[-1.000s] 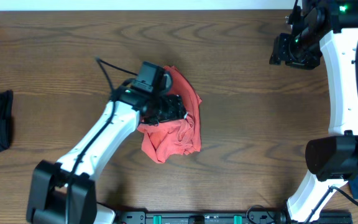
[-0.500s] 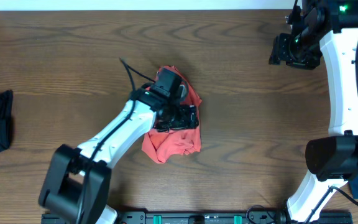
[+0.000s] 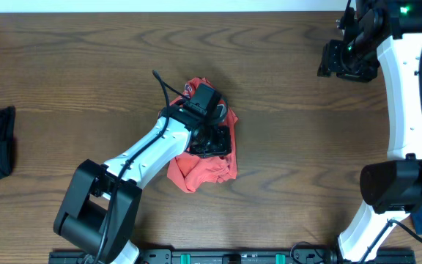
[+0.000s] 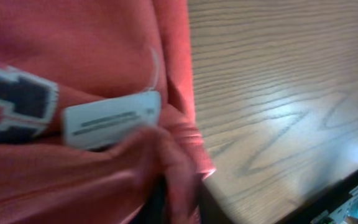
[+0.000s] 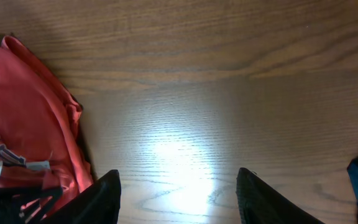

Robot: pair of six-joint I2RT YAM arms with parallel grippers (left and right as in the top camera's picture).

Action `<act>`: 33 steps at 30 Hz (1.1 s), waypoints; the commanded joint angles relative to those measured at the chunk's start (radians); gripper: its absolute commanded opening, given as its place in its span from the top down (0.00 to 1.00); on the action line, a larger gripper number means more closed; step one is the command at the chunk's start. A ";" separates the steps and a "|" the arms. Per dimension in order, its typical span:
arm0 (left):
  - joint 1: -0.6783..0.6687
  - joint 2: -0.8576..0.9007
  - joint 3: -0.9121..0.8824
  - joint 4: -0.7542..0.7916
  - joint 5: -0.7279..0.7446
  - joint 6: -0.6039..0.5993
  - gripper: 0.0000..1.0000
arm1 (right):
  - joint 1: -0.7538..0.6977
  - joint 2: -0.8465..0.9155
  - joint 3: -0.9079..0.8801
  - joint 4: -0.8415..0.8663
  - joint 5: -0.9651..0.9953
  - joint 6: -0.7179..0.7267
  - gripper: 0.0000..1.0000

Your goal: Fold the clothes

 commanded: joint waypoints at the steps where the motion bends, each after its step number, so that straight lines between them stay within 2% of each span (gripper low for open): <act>1: -0.002 0.006 0.007 0.005 0.043 -0.002 0.94 | 0.018 -0.002 0.003 -0.001 -0.004 -0.018 0.43; 6: -0.002 0.000 0.043 0.006 0.046 -0.005 0.94 | 0.018 -0.002 0.003 0.002 -0.004 -0.018 0.46; 10: 0.004 -0.021 0.150 -0.010 0.045 -0.004 0.94 | 0.018 -0.002 0.003 0.010 -0.004 -0.018 0.48; 17: 0.051 -0.072 0.481 -0.060 0.038 0.000 0.94 | 0.018 -0.002 0.003 0.011 -0.005 -0.026 0.59; 20: 0.082 -0.077 0.642 -0.102 0.029 0.007 0.94 | 0.021 -0.002 0.003 0.013 -0.005 -0.026 0.61; 24: 0.123 -0.077 0.821 -0.135 -0.056 0.011 0.94 | 0.035 -0.002 0.003 0.013 -0.005 -0.026 0.61; 33: 0.189 -0.077 1.102 -0.127 -0.270 0.023 0.94 | 0.154 -0.002 0.002 0.013 -0.034 -0.026 0.73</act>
